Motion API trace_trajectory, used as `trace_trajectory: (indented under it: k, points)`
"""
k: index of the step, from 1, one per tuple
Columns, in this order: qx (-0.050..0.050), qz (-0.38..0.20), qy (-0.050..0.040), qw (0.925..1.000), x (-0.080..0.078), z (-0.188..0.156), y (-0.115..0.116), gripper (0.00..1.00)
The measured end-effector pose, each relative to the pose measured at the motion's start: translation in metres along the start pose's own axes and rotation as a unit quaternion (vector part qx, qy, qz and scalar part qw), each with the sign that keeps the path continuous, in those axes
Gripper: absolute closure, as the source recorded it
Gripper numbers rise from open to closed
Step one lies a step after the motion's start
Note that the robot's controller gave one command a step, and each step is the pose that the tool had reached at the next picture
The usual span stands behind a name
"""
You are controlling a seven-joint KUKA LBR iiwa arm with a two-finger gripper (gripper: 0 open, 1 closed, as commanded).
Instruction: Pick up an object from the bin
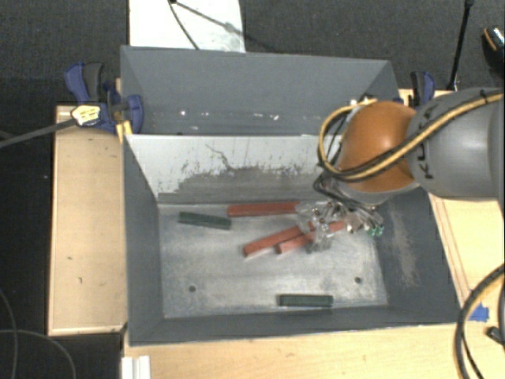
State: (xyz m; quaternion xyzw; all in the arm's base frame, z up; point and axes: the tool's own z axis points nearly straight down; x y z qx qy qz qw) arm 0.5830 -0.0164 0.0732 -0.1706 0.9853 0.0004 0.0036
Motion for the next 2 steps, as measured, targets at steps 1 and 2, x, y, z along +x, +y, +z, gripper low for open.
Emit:
trace_trajectory:
  k: [1, 2]
  points:
    - [0.002, -0.099, 0.0002, 0.9951, -0.012, 0.0, 0.001, 1.0]
    - [0.001, -0.257, -0.0012, 0.9664, 0.001, -0.192, 0.031, 1.0]
